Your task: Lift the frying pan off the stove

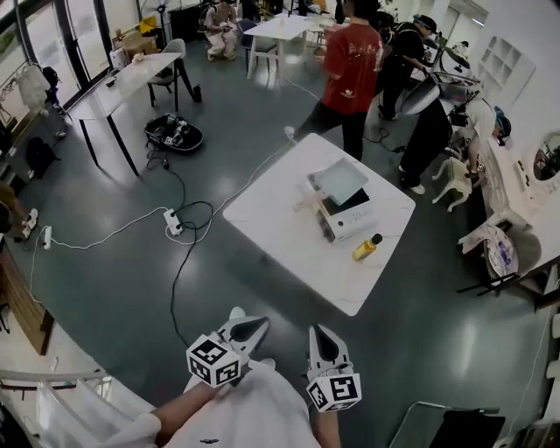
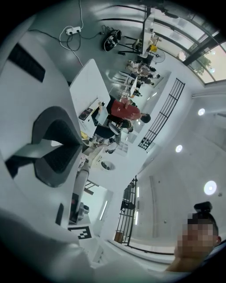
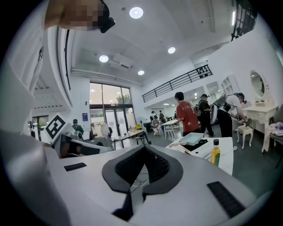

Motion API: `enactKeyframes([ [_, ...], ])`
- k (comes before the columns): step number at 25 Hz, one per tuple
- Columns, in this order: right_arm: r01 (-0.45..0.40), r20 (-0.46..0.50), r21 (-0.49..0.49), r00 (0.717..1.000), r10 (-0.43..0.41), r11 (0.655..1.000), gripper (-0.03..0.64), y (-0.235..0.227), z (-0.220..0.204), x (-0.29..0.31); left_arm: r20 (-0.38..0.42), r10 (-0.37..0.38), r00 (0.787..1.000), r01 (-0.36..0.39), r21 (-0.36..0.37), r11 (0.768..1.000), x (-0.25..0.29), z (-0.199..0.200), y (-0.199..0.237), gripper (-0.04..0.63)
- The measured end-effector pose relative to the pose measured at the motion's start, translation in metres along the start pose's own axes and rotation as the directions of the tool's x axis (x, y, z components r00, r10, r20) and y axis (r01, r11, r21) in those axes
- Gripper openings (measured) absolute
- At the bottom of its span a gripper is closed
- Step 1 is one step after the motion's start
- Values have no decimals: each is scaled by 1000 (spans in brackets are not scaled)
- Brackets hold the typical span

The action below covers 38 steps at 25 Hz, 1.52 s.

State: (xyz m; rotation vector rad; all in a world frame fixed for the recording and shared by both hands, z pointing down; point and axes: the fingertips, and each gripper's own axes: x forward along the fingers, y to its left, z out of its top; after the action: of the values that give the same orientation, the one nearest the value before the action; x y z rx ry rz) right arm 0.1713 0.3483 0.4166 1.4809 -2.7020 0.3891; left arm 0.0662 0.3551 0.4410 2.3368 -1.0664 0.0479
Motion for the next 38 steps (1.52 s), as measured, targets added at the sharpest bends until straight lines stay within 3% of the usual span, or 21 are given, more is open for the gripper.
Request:
enactKeyframes([
  [4, -13, 32, 35, 999, 12, 999, 0, -11, 10, 19, 12, -3, 1000, 3, -18, 1000, 18, 10, 10, 2],
  [8, -21, 18, -30, 1000, 22, 999, 0, -15, 17, 45, 12, -42, 999, 42, -37, 998, 40, 25, 25, 2],
  [11, -15, 22, -24, 1000, 16, 1000, 0, -26, 24, 75, 19, -69, 997, 69, -35, 997, 64, 45, 46, 2],
  [21, 85, 39, -35, 996, -84, 996, 0, -67, 69, 201, 44, -129, 991, 131, -54, 990, 122, 137, 142, 2],
  [28, 163, 28, -1, 986, -163, 987, 0, -98, 82, 282, 29, -175, 984, 177, -89, 980, 156, 181, 212, 2],
  [34, 216, 45, 115, 974, -222, 970, 0, -110, 80, 324, -20, -220, 975, 218, -93, 972, 182, 197, 252, 2],
  [38, 230, 17, 98, 972, -233, 968, 0, -112, 75, 335, -48, -254, 966, 246, -131, 960, 200, 195, 257, 2],
])
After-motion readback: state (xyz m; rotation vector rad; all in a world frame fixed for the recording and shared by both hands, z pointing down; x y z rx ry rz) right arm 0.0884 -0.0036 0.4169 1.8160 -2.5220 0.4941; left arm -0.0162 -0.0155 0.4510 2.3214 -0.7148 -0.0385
